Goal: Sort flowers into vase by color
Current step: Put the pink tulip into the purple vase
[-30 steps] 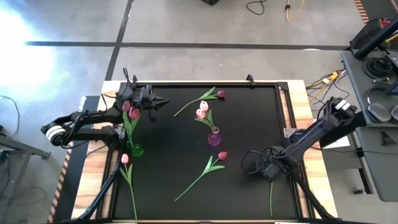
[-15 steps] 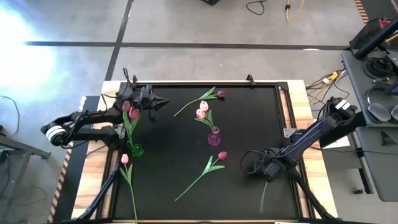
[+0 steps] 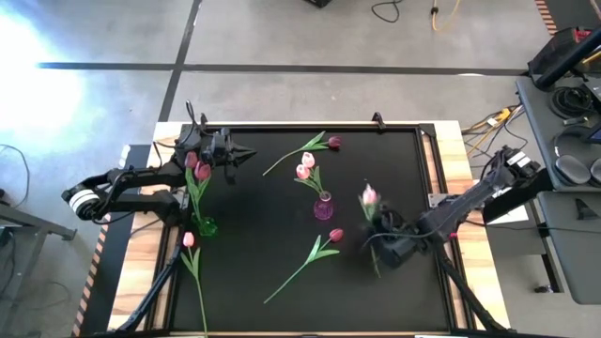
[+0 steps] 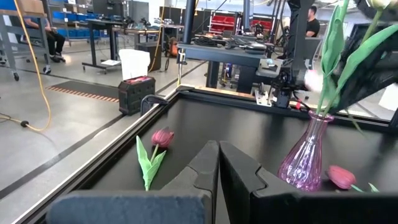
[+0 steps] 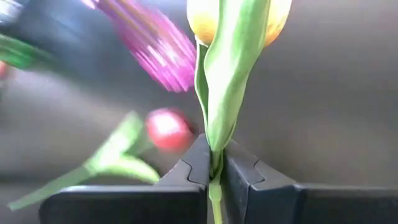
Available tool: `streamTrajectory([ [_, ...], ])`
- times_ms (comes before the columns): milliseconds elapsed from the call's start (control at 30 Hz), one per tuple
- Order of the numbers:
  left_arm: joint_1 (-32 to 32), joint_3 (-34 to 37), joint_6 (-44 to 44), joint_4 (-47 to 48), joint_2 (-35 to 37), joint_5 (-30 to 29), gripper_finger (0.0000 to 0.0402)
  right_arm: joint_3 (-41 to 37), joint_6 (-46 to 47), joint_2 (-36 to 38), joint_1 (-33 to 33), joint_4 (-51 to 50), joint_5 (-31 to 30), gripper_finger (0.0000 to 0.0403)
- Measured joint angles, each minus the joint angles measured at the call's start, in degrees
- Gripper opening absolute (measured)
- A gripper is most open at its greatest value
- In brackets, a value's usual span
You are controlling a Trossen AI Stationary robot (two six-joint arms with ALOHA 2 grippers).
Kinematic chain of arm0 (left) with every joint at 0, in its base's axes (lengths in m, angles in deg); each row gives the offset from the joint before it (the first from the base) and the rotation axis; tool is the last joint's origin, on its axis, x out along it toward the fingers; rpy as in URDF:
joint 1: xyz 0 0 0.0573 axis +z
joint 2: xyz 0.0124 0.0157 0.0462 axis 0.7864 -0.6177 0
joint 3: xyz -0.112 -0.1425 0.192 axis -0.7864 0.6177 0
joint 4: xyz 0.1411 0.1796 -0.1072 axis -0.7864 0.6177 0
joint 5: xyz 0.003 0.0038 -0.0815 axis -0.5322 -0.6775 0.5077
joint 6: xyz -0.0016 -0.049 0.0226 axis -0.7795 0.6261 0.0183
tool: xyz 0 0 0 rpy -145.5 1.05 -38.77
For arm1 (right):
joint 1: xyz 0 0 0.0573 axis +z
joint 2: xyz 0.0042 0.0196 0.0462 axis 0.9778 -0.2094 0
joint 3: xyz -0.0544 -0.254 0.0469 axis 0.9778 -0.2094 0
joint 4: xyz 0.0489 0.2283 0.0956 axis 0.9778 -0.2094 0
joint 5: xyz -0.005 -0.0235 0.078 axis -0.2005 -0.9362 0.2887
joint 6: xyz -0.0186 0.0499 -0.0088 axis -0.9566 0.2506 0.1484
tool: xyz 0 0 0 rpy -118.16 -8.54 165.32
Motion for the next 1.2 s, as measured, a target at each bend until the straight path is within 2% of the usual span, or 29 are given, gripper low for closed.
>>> streamTrajectory([
  [133, 0.0, 0.0, -0.02, 0.0, 0.0, -0.01, 0.0, 8.32, -23.06, 0.05, -5.54, 0.13, -11.76, 0.0014],
  [267, 0.0, 0.0, -1.15, 0.0, 0.0, 0.0, 0.0, 15.09, -45.69, 0.09, -10.35, 5.88, -19.38, 0.0013],
  [433, 0.0, 0.0, -1.6, 0.0, 0.0, -0.02, 0.0, 18.54, -71.22, 0.2, -12.96, 23.48, -23.36, 0.0013],
  [567, 0.0, 0.0, -1.6, 0.0, 0.0, -0.6, 0.0, 16.13, -86.85, 0.2, -13.25, 41.81, -20.89, 0.0012],
  [667, -0.02, 0.0, -1.6, 0.0, 0.0, -1.29, 0.0, 13.52, -94.35, 0.2, -13.38, 53.21, -17.53, 0.0012],
  [800, -0.01, 0.0, -1.59, 0.02, 0.0, -1.35, 0.0, 9.03, -98.49, 0.2, -13.75, 64.14, -14.37, 0.0012],
  [1200, -0.02, 0.0, -1.57, 0.17, 0.0, -1.35, 0.0, 2.41, -96.18, 0.46, -14.29, 72.57, -13.32, 0.0012],
])
